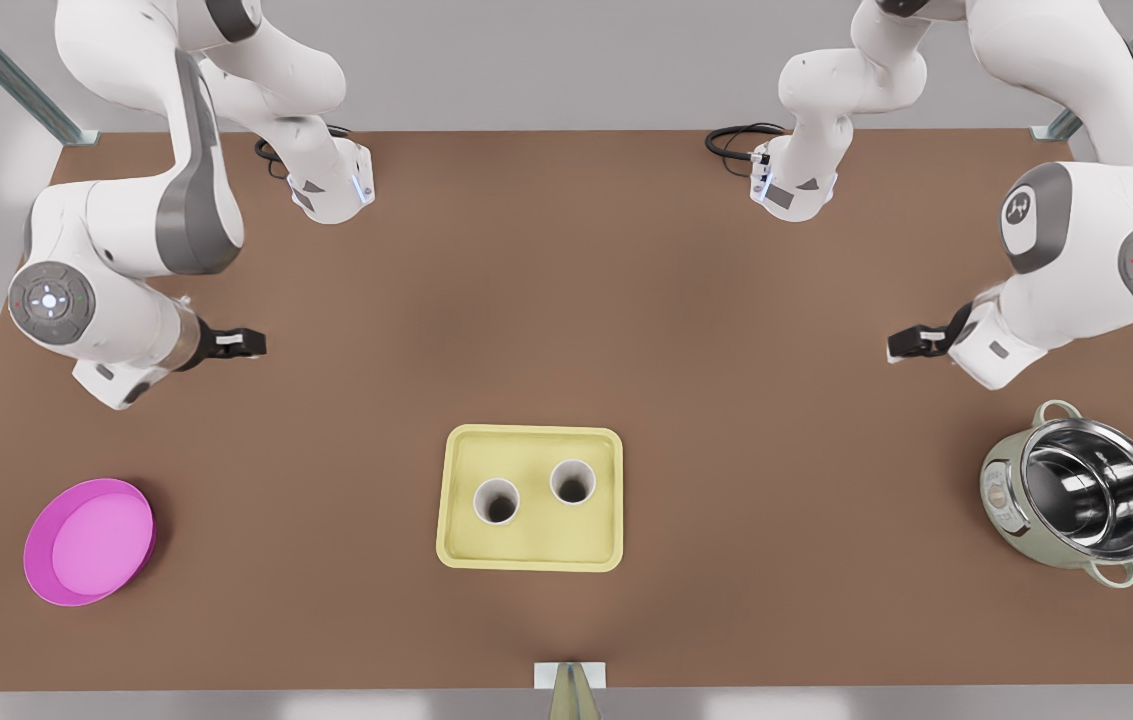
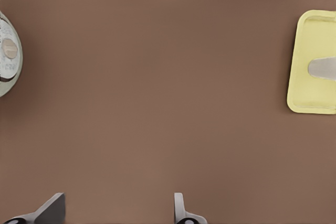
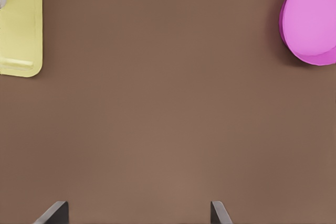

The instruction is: Use the left arm to pick up the white IKEA cup from the tray and place it on the middle-left position; use the right arm to pick up the white IKEA cup from the tray and place it on the middle-right position

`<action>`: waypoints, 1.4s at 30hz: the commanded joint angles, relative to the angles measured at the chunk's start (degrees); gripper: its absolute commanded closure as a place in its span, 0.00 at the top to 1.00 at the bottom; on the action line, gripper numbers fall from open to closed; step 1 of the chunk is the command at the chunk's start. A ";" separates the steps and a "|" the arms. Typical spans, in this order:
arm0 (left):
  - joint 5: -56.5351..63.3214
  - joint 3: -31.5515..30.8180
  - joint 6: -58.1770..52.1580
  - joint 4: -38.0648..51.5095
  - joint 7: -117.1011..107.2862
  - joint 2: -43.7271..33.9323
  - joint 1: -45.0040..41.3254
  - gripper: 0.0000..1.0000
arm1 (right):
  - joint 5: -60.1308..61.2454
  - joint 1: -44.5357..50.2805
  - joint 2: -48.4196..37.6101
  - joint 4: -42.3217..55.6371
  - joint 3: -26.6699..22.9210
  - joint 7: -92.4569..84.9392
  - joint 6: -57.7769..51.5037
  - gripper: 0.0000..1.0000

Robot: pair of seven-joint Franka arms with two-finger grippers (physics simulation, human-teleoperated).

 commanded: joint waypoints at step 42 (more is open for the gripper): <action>1.43 -0.42 6.38 -0.61 2.19 2.46 -0.03 1.00 | -2.62 21.81 33.78 1.53 -1.91 29.73 62.88 1.00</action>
